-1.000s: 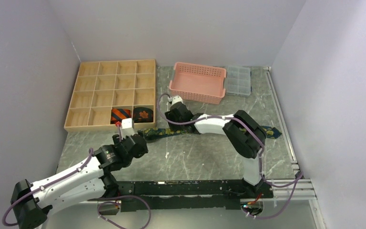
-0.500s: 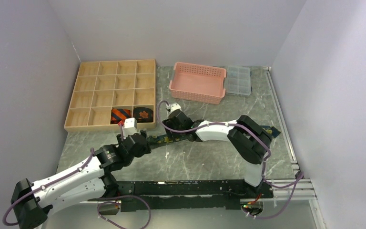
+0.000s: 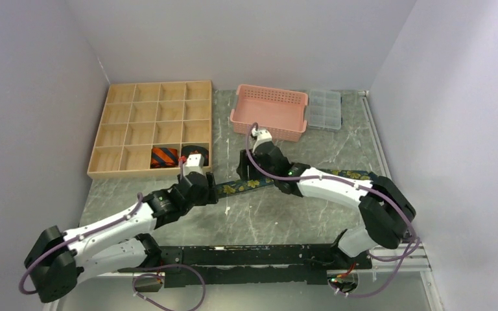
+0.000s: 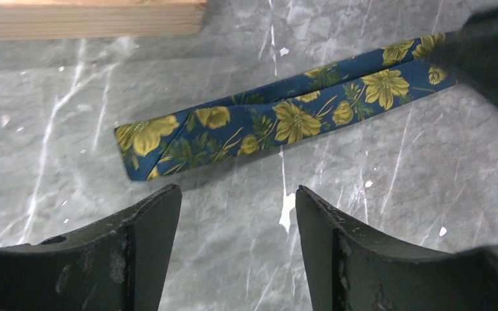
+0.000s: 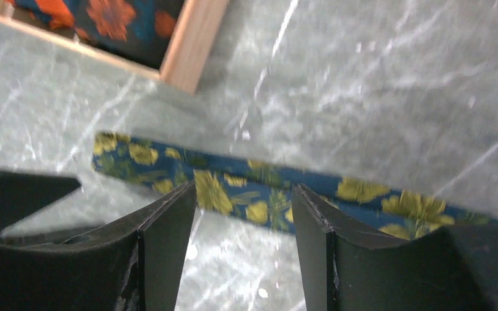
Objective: Roll the ties
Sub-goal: Flatten out the tie at the center of the board.
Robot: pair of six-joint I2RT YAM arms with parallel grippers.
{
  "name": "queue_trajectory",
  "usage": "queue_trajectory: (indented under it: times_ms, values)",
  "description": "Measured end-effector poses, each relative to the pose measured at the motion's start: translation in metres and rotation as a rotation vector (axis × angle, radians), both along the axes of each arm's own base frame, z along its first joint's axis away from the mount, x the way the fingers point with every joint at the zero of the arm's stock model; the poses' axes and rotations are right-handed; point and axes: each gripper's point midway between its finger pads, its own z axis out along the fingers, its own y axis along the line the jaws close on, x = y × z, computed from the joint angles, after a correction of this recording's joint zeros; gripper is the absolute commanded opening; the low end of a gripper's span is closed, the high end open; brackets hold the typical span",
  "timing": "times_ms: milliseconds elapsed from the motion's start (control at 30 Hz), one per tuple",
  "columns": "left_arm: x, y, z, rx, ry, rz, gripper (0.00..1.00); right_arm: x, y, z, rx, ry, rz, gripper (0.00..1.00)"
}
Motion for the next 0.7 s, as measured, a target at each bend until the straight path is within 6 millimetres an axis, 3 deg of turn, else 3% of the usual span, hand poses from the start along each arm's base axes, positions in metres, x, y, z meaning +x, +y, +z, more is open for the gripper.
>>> queue_trajectory:
  times_ms: [100,233,467,600,700]
  values:
    - [0.011,-0.009,-0.010,-0.032,0.040,-0.011,0.54,-0.021,-0.014,-0.026,0.002,0.057,0.004,0.51]
    - [0.028,-0.008,-0.024,-0.095,0.109,0.018,0.49,-0.043,-0.026,-0.062,-0.017,0.154,0.005,0.47]
    - [0.047,-0.007,-0.022,-0.244,0.110,0.059,0.34,-0.036,-0.004,-0.051,0.147,0.187,0.023,0.44]
    - [0.046,0.002,-0.034,-0.243,0.140,0.102,0.33,-0.029,-0.004,-0.061,0.178,0.231,0.006,0.44]
    - [0.035,0.010,-0.043,-0.257,0.146,0.121,0.34,-0.030,-0.003,-0.063,0.184,0.243,0.010,0.44]
